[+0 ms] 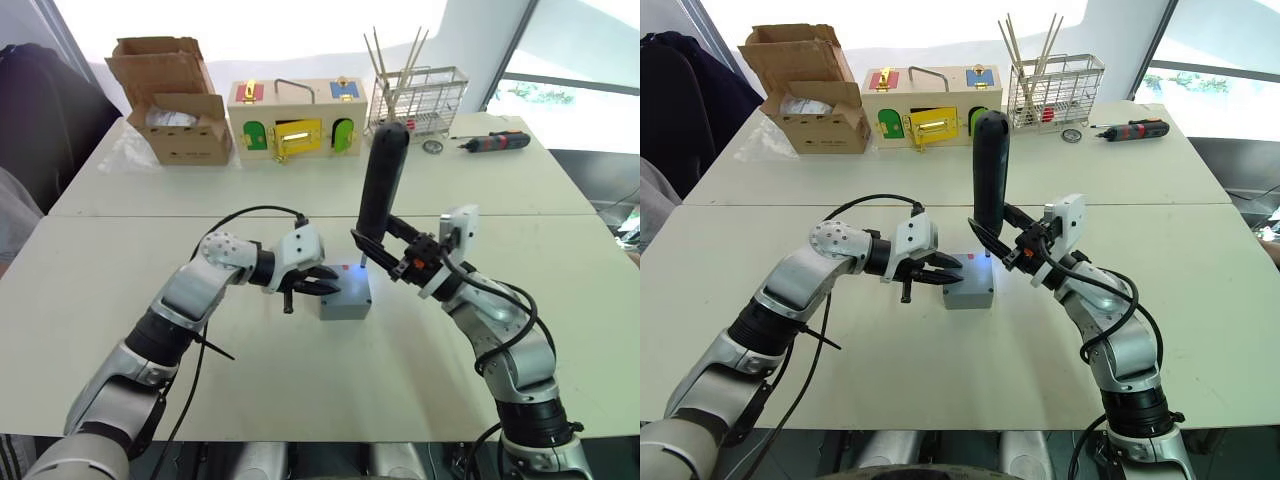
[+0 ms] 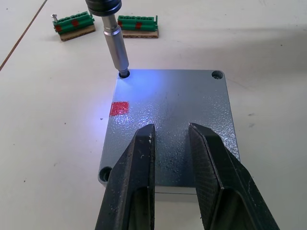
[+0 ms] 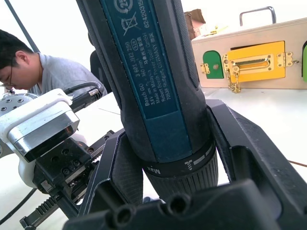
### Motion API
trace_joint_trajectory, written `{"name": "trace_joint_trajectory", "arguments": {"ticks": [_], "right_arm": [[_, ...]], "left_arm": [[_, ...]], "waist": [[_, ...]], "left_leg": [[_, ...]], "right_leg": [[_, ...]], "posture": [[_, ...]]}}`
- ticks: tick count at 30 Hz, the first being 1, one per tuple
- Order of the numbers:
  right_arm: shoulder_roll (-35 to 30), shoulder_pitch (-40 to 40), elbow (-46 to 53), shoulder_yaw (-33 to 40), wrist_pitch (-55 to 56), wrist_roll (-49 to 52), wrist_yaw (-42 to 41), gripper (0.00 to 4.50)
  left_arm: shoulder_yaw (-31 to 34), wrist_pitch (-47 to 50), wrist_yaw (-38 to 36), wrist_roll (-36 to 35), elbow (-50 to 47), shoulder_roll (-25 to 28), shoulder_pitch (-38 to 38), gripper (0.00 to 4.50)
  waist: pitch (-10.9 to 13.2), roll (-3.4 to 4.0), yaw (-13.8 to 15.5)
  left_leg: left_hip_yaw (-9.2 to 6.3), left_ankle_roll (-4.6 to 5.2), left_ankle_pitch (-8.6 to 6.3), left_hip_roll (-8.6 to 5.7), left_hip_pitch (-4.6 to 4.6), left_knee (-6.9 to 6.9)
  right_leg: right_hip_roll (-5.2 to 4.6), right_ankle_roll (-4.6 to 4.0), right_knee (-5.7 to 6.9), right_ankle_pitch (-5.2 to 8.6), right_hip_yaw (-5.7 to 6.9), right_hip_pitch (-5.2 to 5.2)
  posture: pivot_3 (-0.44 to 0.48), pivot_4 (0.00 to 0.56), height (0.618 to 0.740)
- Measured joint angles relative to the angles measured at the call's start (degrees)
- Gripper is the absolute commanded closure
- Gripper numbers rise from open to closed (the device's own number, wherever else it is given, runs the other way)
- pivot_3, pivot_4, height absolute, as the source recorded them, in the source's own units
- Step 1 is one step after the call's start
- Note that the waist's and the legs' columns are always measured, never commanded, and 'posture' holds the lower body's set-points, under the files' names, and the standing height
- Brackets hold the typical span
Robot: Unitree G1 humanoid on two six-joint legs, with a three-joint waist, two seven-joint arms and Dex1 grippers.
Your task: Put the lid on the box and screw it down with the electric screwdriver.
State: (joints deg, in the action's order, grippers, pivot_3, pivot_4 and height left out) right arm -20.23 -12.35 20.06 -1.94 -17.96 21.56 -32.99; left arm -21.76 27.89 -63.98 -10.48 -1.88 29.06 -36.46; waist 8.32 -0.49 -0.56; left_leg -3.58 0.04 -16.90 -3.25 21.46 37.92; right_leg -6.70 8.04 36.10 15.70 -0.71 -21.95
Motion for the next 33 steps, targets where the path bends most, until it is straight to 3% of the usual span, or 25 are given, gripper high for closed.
{"name": "trace_joint_trajectory", "arguments": {"ticks": [6,11,17,20,25,29,33], "right_arm": [[-2.6,-2.7,2.8,0.9,-5.1,1.2,1.1,2.7],[-7.5,-7.9,6.4,3.1,-14.2,5.4,1.6,2.7],[-11.3,-21.5,9.1,18.5,-29.5,26.4,8.4,2.7],[-9.8,-23.7,8.1,20.5,-34.0,33.3,13.8,2.7],[-10.9,-27.0,-0.2,21.4,-43.3,39.9,23.3,2.7],[-21.1,-31.0,-7.0,21.5,-49.3,39.9,24.0,2.7],[-39.1,-31.4,-17.3,17.8,-61.0,37.3,17.9,2.7]], "left_arm": [[0.1,-0.1,0.0,0.0,-0.4,0.0,0.0,3.42],[0.9,0.2,-0.2,-0.6,-1.9,1.0,0.3,3.42],[8.9,8.0,0.9,-8.1,-3.6,1.7,1.2,3.42],[12.1,10.9,1.4,-11.6,-5.7,1.7,-0.6,3.42],[12.3,12.2,1.9,-13.7,-7.4,1.9,-1.0,3.42],[11.8,12.8,0.7,-14.1,-10.2,4.2,-1.0,3.42],[10.0,12.5,-2.9,-15.3,-16.6,8.0,-0.2,3.42]], "waist": [[0.1,0.08,0.1],[0.2,0.2,0.2],[0.8,0.3,-0.1],[0.8,0.29,-0.2],[0.9,0.38,-0.1],[1.1,0.4,0.2],[1.2,0.41,0.3]], "left_leg": [[0.0,0.0,0.0,-0.01,0.13,0.0],[0.0,-0.13,0.08,-0.05,1.06,0.16],[-0.1,-0.25,0.16,0.03,1.49,0.13],[-0.06,-0.54,0.32,0.0,1.6,0.12],[0.03,-0.53,0.34,-0.06,1.68,0.24],[0.04,-0.57,0.37,-0.07,2.03,0.24],[0.11,-0.42,0.28,-0.1,2.1,0.15]], "right_leg": [[-0.04,0.0,-0.01,0.0,0.0,-0.11],[-0.08,0.01,0.09,-0.02,-0.01,-0.97],[-0.05,0.0,0.17,-0.03,0.07,-1.46],[-0.09,0.0,0.16,-0.04,0.07,-1.53],[-0.14,-0.02,0.16,-0.06,-0.02,-1.58],[-0.14,-0.02,0.15,-0.06,0.01,-1.91],[-0.19,-0.02,0.03,-0.05,0.0,-1.89]], "posture": [[0.0,0.15,0.731],[0.0,0.15,0.731],[0.0,0.15,0.731],[0.0,0.15,0.731],[0.0,0.15,0.731],[0.0,0.15,0.731],[0.0,0.15,0.731]]}}
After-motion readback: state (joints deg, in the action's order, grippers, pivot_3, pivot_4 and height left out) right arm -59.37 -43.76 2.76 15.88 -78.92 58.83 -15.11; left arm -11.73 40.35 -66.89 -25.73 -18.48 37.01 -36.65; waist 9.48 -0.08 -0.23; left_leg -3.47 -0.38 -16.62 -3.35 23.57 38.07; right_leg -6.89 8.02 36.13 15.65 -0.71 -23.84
